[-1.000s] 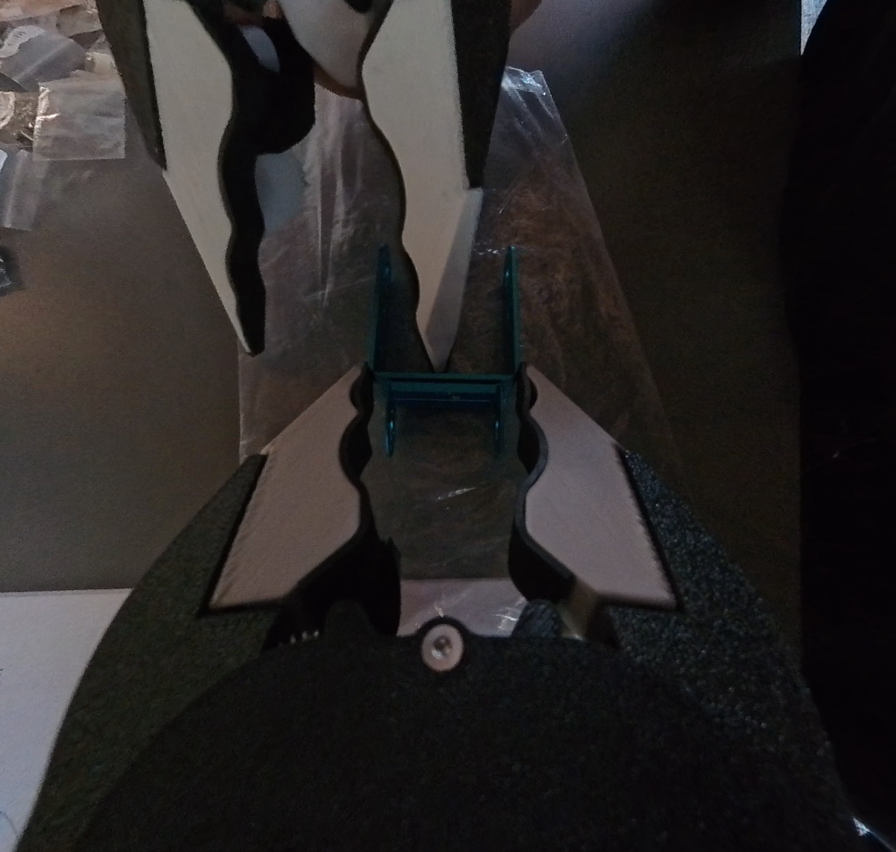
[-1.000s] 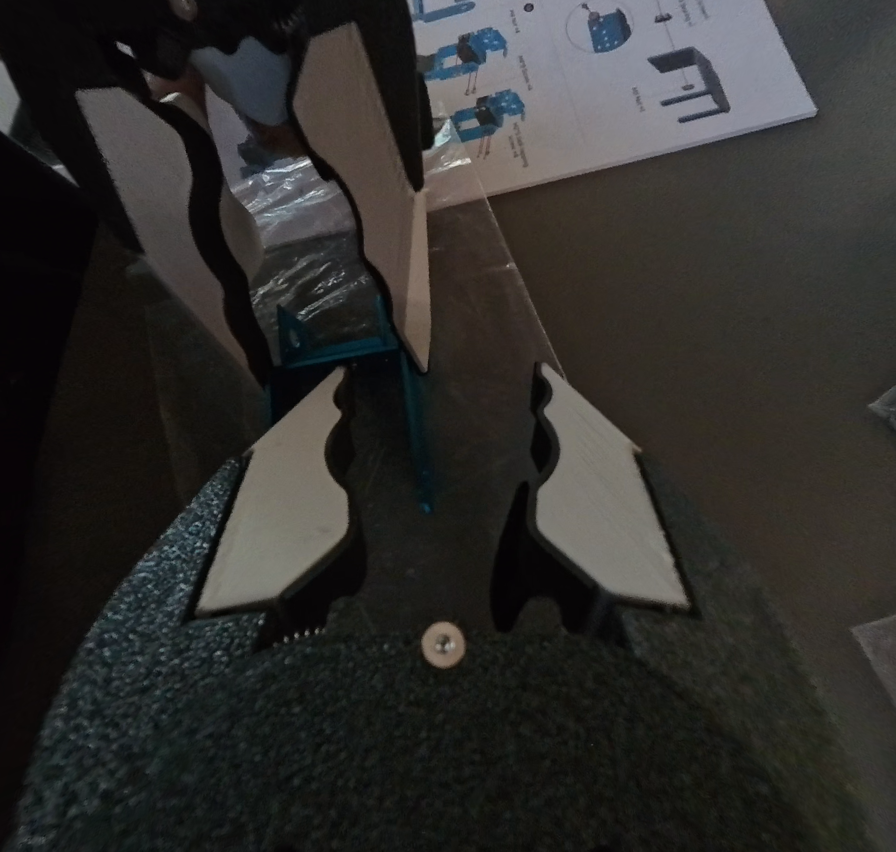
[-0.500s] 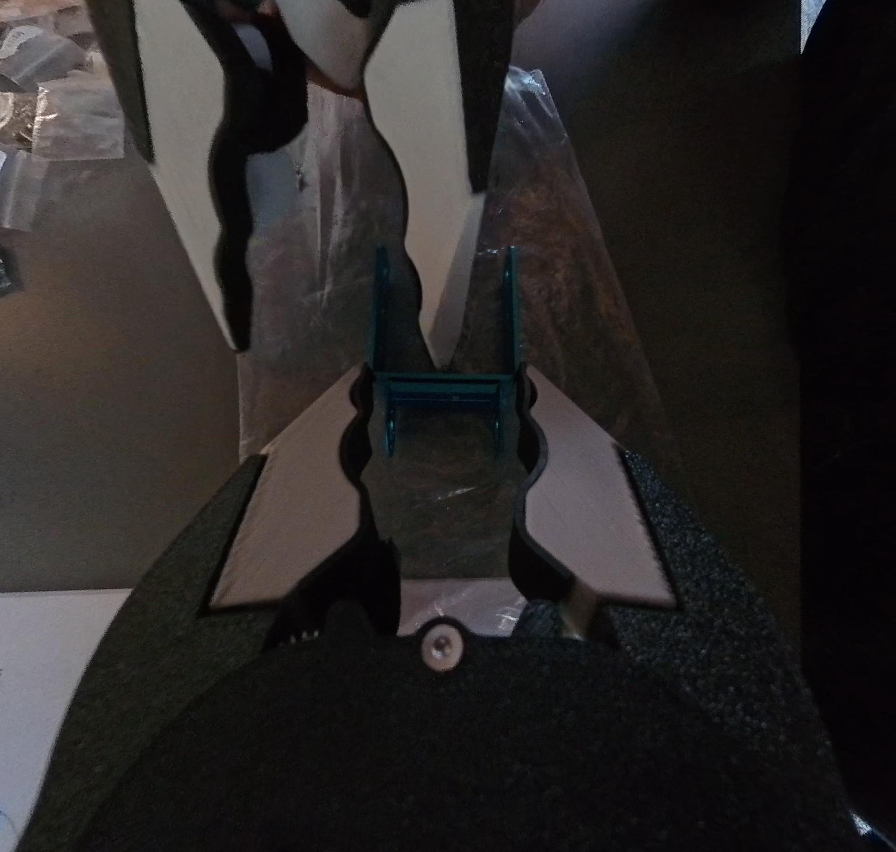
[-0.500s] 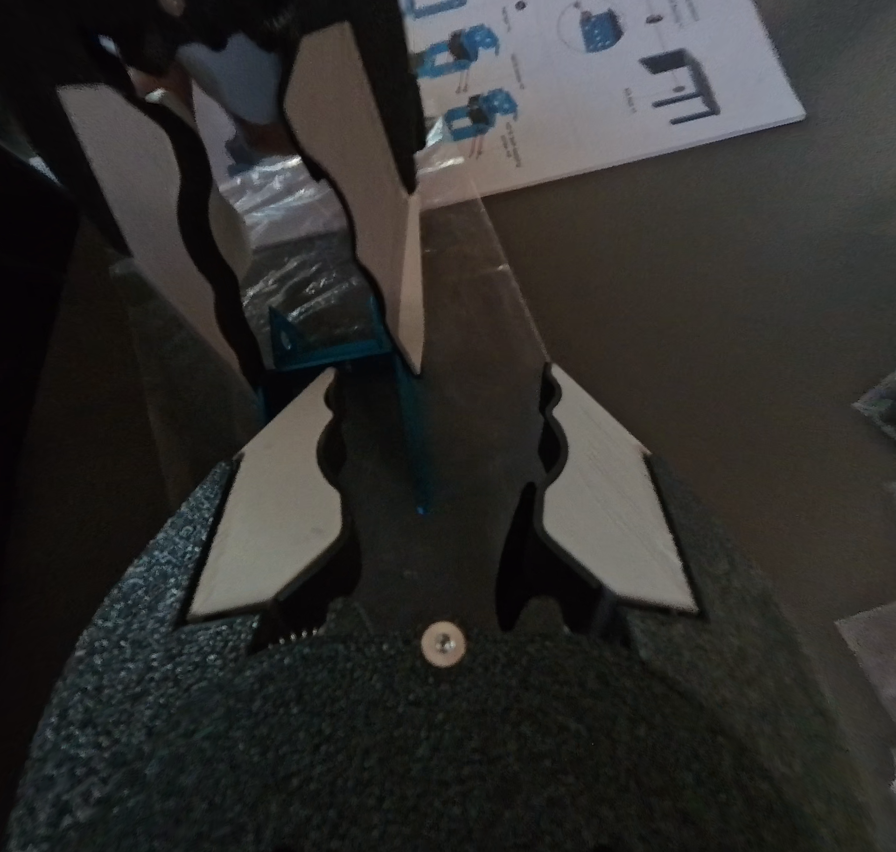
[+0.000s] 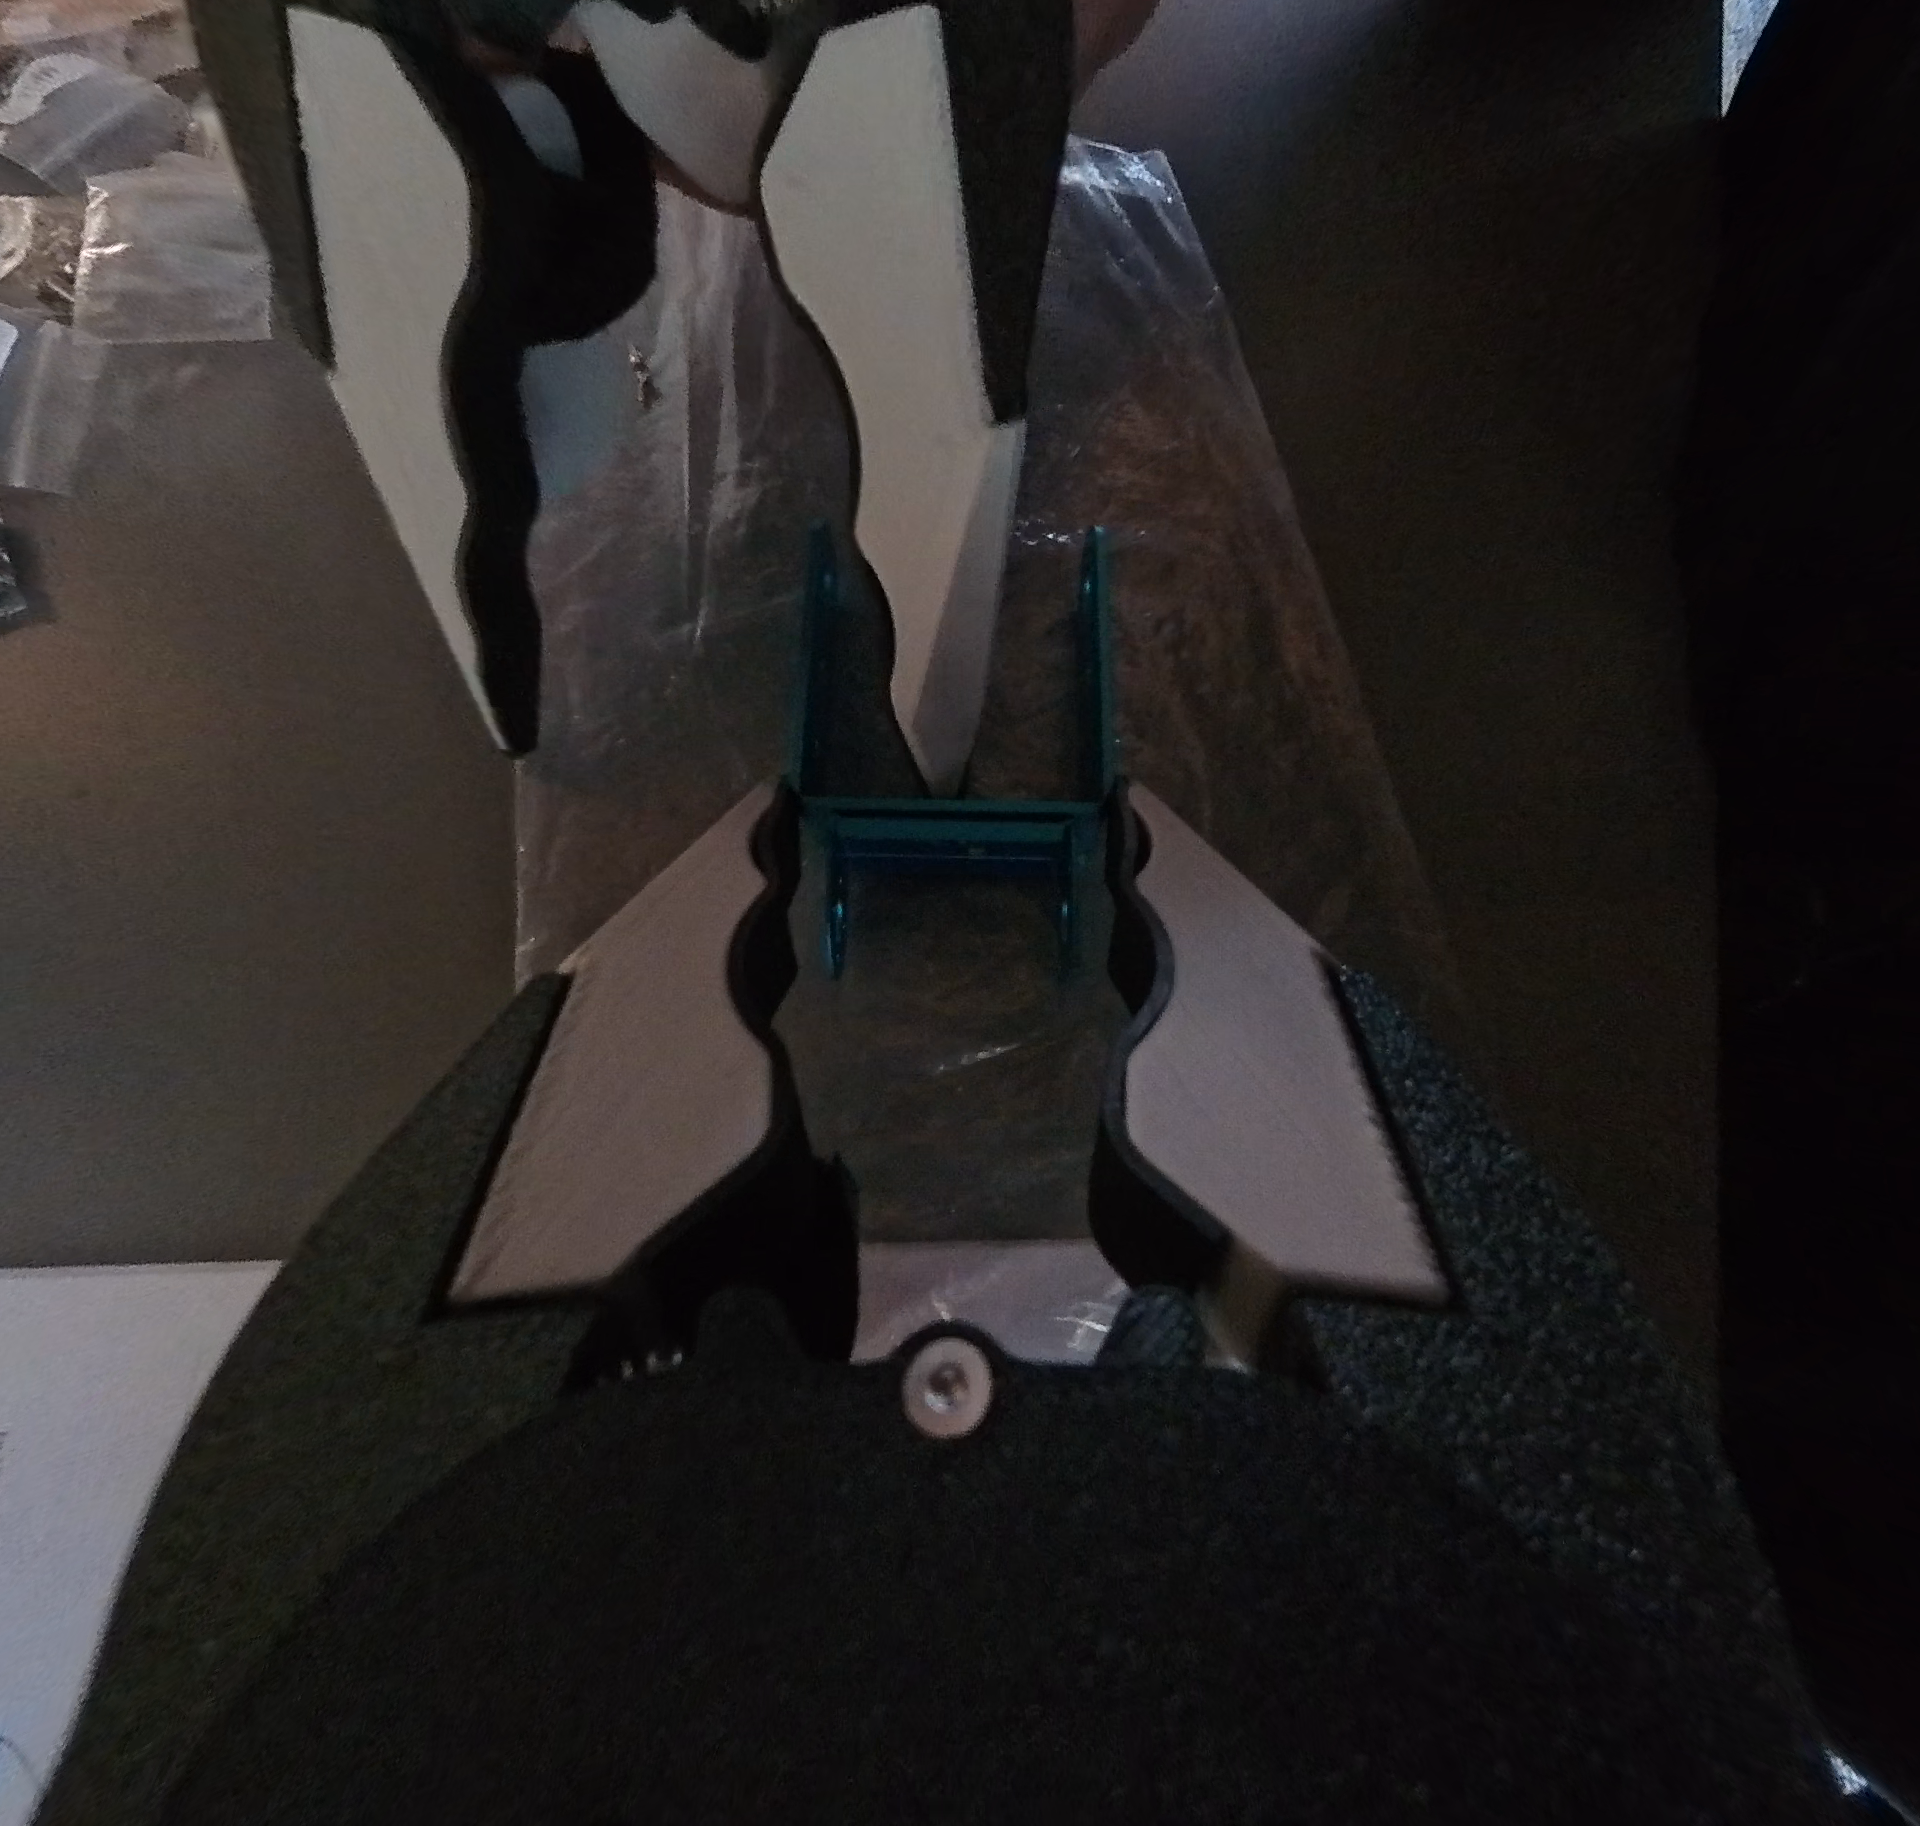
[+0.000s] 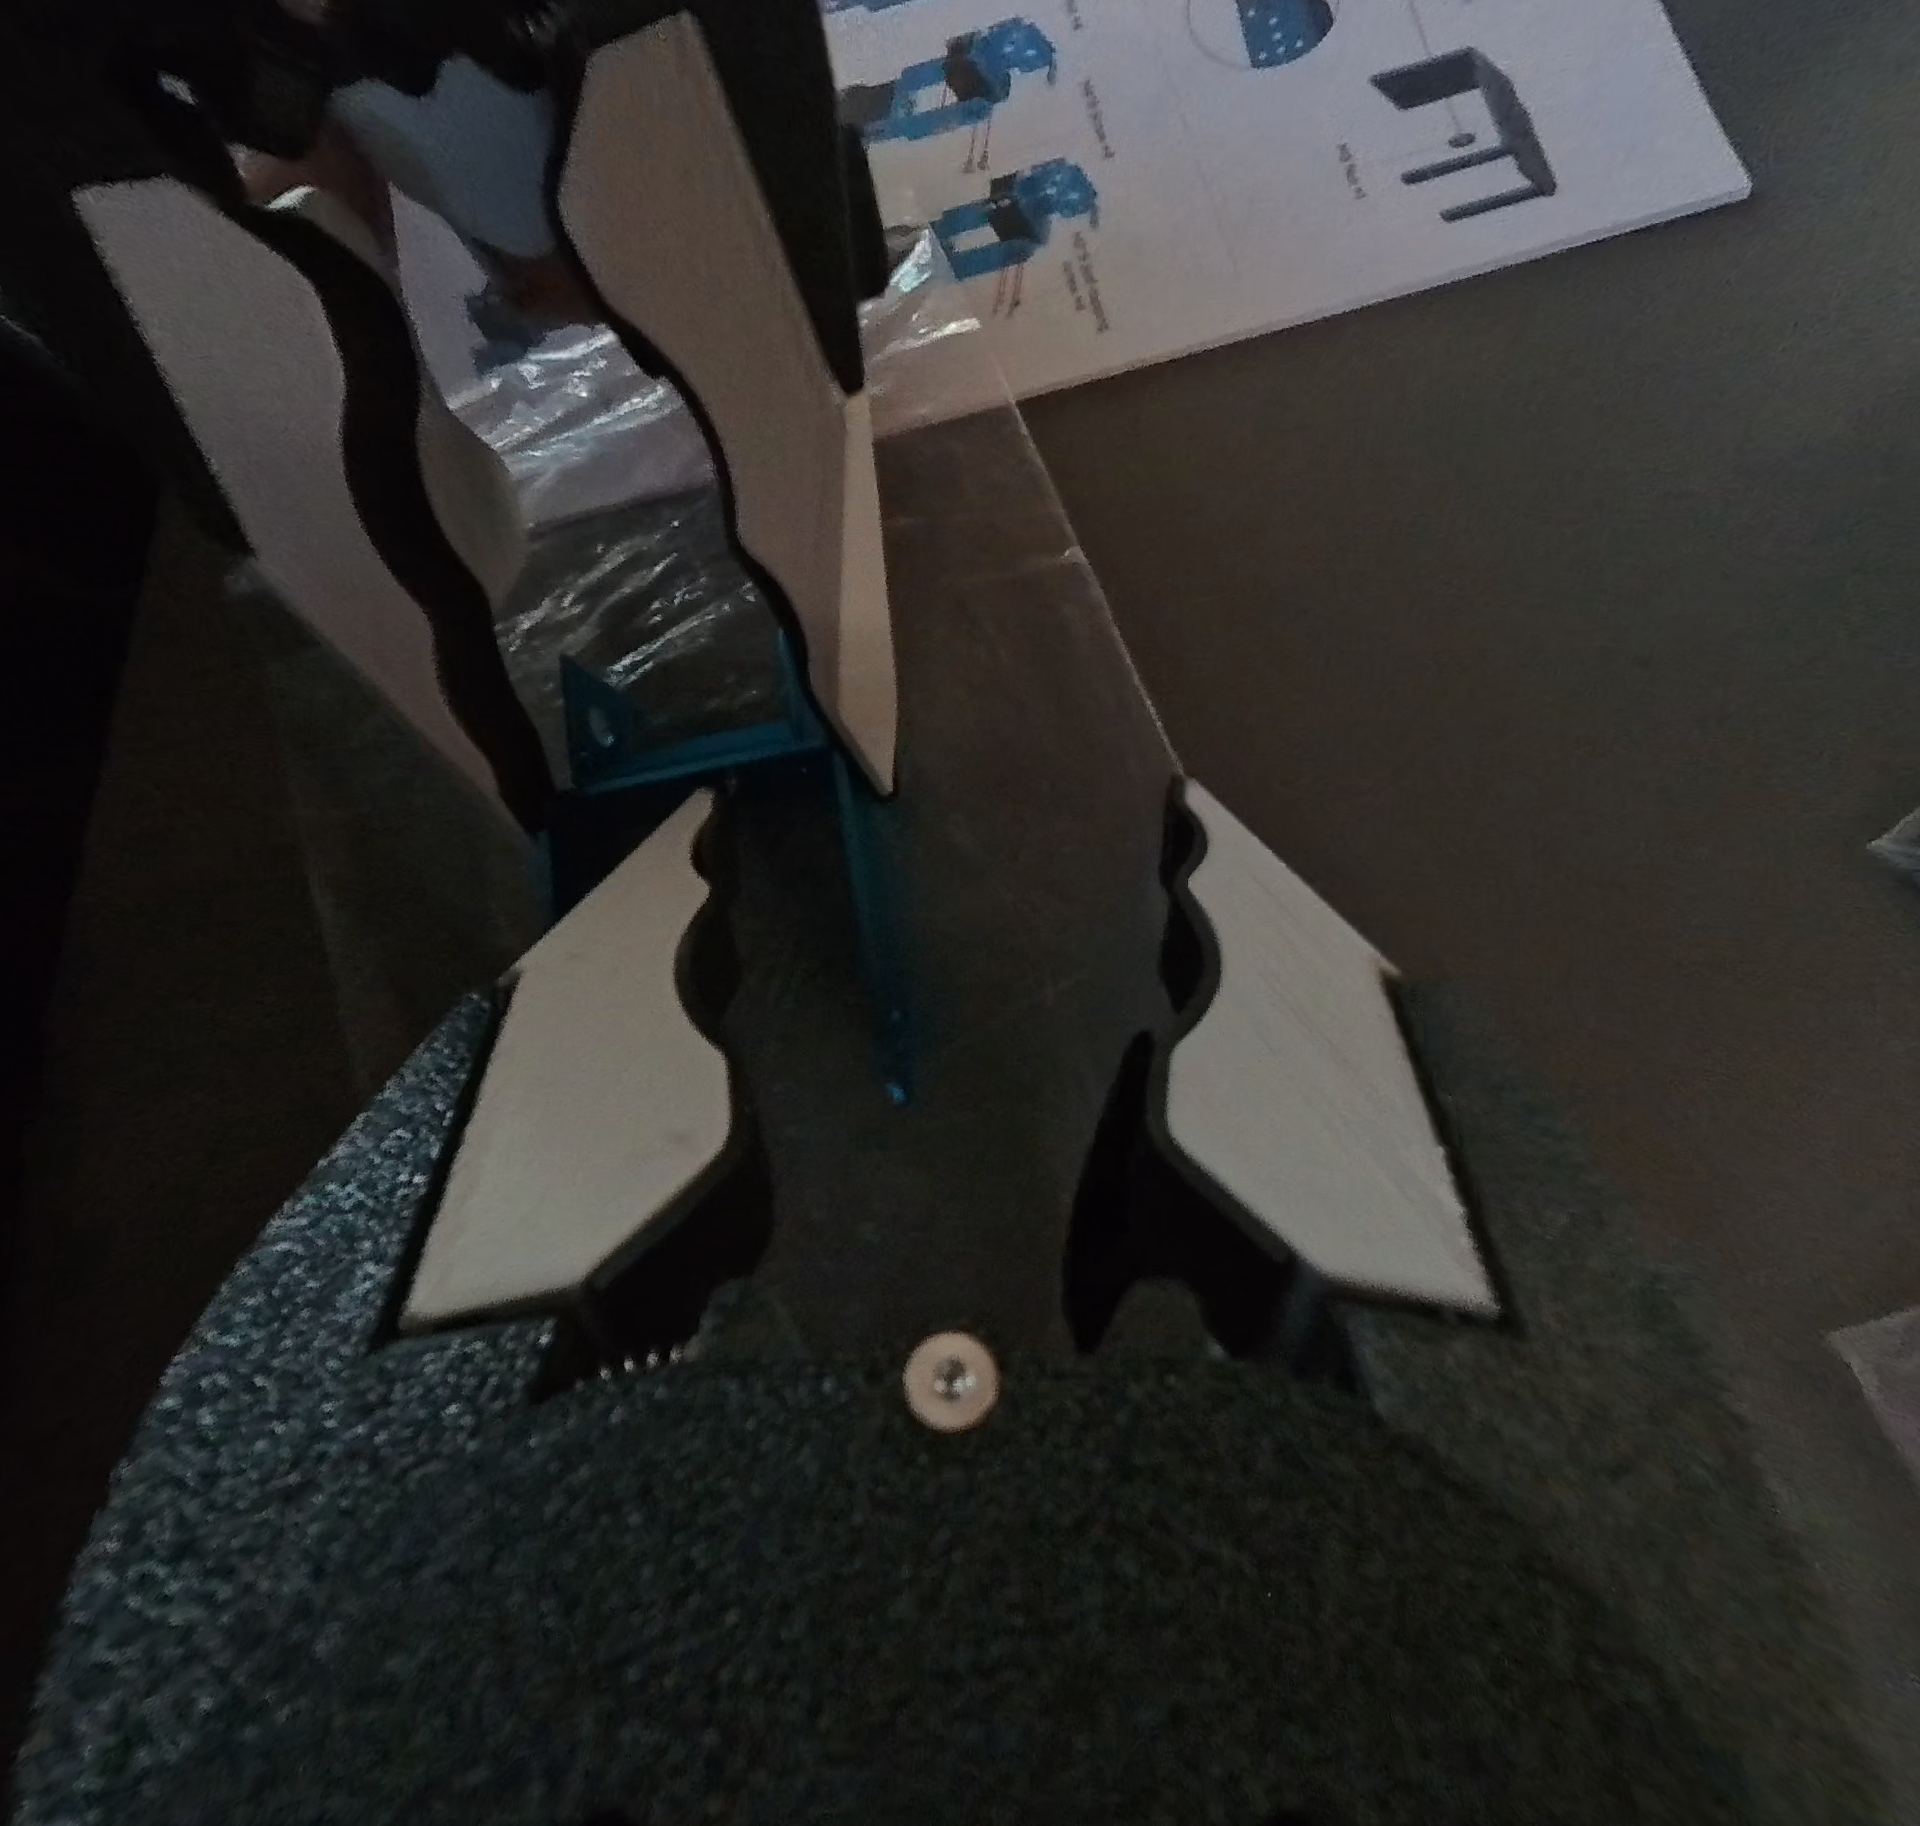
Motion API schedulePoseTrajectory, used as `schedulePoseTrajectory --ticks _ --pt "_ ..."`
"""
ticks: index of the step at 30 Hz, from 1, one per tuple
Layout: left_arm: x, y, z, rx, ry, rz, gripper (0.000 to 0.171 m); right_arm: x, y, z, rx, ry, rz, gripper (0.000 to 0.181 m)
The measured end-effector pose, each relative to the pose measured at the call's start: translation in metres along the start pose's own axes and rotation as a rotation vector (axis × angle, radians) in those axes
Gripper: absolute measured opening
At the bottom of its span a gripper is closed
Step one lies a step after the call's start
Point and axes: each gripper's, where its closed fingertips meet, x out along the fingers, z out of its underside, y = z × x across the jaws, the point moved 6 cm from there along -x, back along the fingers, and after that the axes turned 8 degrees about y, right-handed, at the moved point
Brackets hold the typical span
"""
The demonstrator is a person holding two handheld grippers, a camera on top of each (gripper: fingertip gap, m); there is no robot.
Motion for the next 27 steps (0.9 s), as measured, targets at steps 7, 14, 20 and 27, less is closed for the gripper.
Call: schedulePoseTrajectory --ticks 7,14,20,27 --pt "0.0 0.0 0.0 0.0 0.0 -0.001 0.06 -0.001 0.001 0.0 0.044 0.023 -0.019 0.078" --pt "0.0 0.001 0.0 0.006 0.0 0.011 0.06 -0.029 0.014 -0.013 0.094 0.125 -0.02 0.072" --pt "0.0 0.001 0.0 0.007 0.0 0.01 0.06 -0.005 -0.007 -0.004 -0.046 0.007 -0.009 0.079" --pt "0.0 0.001 -0.001 0.007 0.0 0.008 0.059 -0.004 -0.007 -0.003 -0.069 -0.01 -0.01 0.078"
